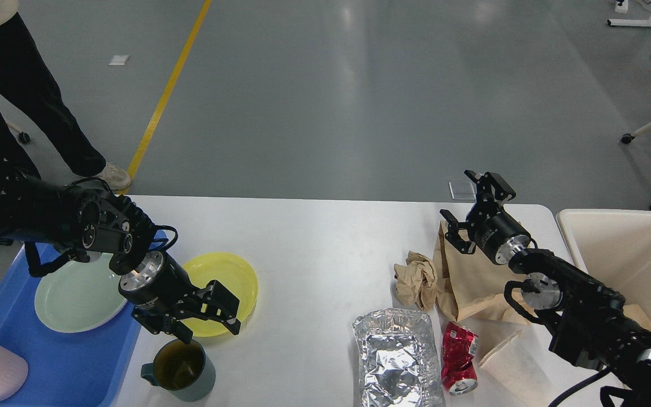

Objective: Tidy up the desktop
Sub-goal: 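Lower the left gripper around the dark green mug and close it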

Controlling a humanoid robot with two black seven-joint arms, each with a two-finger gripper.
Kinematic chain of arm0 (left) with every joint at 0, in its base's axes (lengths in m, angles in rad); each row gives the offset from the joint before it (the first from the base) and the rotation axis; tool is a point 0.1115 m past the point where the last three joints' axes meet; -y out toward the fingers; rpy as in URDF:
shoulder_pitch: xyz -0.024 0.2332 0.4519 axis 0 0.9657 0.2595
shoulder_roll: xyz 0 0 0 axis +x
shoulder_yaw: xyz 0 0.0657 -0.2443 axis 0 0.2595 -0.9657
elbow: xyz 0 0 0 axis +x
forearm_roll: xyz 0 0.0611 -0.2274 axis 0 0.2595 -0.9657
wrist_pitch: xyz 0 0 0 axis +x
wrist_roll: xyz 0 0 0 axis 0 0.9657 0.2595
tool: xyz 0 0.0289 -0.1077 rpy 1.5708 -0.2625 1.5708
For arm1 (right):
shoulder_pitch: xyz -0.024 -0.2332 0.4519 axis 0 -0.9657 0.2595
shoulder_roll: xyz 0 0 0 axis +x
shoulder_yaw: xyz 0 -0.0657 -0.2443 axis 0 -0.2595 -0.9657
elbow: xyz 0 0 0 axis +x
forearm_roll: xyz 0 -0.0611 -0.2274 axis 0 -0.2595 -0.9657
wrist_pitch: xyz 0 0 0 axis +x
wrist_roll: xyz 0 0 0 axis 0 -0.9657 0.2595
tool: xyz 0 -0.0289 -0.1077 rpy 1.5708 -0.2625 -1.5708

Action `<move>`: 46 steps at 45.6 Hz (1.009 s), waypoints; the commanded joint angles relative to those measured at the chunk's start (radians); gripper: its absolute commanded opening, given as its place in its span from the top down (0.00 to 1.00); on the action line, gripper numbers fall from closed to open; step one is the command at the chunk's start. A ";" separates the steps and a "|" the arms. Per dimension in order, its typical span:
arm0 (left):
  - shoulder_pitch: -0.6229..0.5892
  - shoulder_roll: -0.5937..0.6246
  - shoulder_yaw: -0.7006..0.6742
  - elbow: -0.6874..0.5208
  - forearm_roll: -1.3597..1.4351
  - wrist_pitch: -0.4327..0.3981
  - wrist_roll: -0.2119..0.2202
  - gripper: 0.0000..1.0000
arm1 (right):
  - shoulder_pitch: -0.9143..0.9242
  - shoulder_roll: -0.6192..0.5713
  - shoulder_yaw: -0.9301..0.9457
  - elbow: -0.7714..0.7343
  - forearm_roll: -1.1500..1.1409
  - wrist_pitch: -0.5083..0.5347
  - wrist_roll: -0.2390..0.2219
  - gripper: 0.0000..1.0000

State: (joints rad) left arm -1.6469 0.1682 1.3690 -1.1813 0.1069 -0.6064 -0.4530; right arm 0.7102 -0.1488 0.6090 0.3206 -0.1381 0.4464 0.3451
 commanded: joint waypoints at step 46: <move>0.062 -0.030 -0.018 0.065 -0.015 -0.179 0.036 0.04 | 0.000 0.000 0.000 0.000 0.000 0.000 0.000 0.00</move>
State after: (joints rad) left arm -1.6101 0.1421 1.3514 -1.1448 0.0920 -0.8051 -0.4182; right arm 0.7102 -0.1488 0.6090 0.3206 -0.1380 0.4464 0.3451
